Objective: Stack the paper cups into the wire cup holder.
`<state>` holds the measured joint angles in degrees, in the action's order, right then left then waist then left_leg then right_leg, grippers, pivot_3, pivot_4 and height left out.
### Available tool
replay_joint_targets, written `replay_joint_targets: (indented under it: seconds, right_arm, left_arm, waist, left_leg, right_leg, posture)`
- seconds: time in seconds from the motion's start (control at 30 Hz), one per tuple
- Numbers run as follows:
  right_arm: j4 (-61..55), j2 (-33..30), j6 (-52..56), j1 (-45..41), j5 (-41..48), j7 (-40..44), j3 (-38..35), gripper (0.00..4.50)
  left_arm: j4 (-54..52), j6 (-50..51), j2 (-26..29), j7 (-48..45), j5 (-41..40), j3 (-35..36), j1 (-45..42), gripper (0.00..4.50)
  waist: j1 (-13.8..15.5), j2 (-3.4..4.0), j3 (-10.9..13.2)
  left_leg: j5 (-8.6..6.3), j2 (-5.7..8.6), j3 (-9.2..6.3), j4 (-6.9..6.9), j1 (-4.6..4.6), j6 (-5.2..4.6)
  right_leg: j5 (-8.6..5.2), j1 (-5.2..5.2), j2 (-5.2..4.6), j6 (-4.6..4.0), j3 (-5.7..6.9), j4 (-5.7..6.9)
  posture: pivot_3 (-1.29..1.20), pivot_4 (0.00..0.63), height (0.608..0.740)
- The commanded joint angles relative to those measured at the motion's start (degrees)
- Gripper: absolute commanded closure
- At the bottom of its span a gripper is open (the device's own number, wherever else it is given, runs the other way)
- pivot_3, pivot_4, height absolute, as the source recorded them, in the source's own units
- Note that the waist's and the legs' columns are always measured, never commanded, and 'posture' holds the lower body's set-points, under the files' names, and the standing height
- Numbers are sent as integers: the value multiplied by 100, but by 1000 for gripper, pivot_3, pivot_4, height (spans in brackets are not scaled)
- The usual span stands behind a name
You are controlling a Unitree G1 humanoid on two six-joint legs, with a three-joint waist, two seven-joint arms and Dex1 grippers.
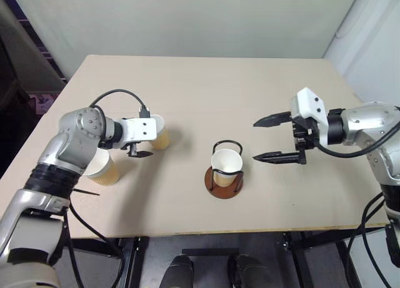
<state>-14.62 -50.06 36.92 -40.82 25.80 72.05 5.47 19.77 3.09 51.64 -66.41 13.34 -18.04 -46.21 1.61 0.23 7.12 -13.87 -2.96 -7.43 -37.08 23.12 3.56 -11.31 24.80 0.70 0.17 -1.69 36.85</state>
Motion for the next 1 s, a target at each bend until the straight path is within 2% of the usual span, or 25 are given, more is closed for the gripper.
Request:
replay_joint_targets:
  seconds: [0.03, 0.27, 0.37, 0.43, 0.5, 0.7, 0.83, 1.0]
  right_arm:
    - [-196, -106, 4, -9, 84, -41, -169, 0]
    - [-138, -148, -32, -13, 65, -4, -175, 0]
    - [-75, -201, -68, -12, 70, 44, -209, 0]
    - [-6, -353, -113, 41, 87, 135, -332, 0]
    - [108, -492, -190, 75, 25, 160, -399, 0]
    - [621, -880, -490, 54, -165, 126, -630, 0]
    - [507, -1237, -673, 504, -31, 513, -831, 0]
    - [243, -1430, -728, 929, 251, 706, -1182, 0]
  left_arm:
    - [32, -138, -27, 61, 61, 123, -232, 1766]
    - [-427, -36, -9, -401, -461, 388, -125, 4375]
    - [-840, 173, 20, -727, -963, 642, -17, 4447]
    - [-1393, 615, 80, -1091, -1688, 1018, -16, 4447]
    - [-1704, 820, 165, -1293, -2064, 1230, -54, 4447]
    - [-2428, 1711, -202, -1552, -3587, 1720, -952, 4447]
    - [-2756, 1792, -278, -2085, -3987, 1427, -1004, 4447]
    - [-2649, 1386, -393, -2598, -3785, 809, -1042, 4447]
  waist:
    - [-2, 0, 0]
    - [-1, 0, 0]
    - [3, -1, 0]
    - [2, -1, 0]
    - [7, -2, -1]
    - [46, -3, -2]
    - [38, 6, -7]
    - [32, 5, -6]
  left_leg:
    - [0, 0, 1, 0, 0, 0]
    - [-2, 7, 5, -1, 3, -2]
    - [-1, 14, 4, -4, 4, -2]
    - [-2, 16, 8, -5, 5, -2]
    - [-2, 22, 11, -8, 15, -2]
    - [-1, 15, 12, -18, 13, -7]
    - [-10, 15, 26, -26, -2, -24]
    - [-15, 19, 46, -37, -14, -32]
  right_leg:
    - [0, 0, 0, 1, 0, -1]
    - [1, 0, 1, 6, -1, -4]
    - [2, 0, 2, 8, -1, -4]
    - [2, 0, 2, 9, -1, -4]
    - [0, 0, 6, 13, 0, -5]
    - [2, -7, 4, 19, -3, -1]
    - [6, -23, -4, 32, -17, -6]
    - [-6, -42, 0, 48, -19, -4]
  posture:
    - [0, 150, 740]
    - [0, 150, 740]
    - [0, 150, 740]
    - [0, 150, 740]
    - [0, 150, 740]
    - [0, 150, 740]
    - [0, 150, 740]
    - [0, 150, 740]
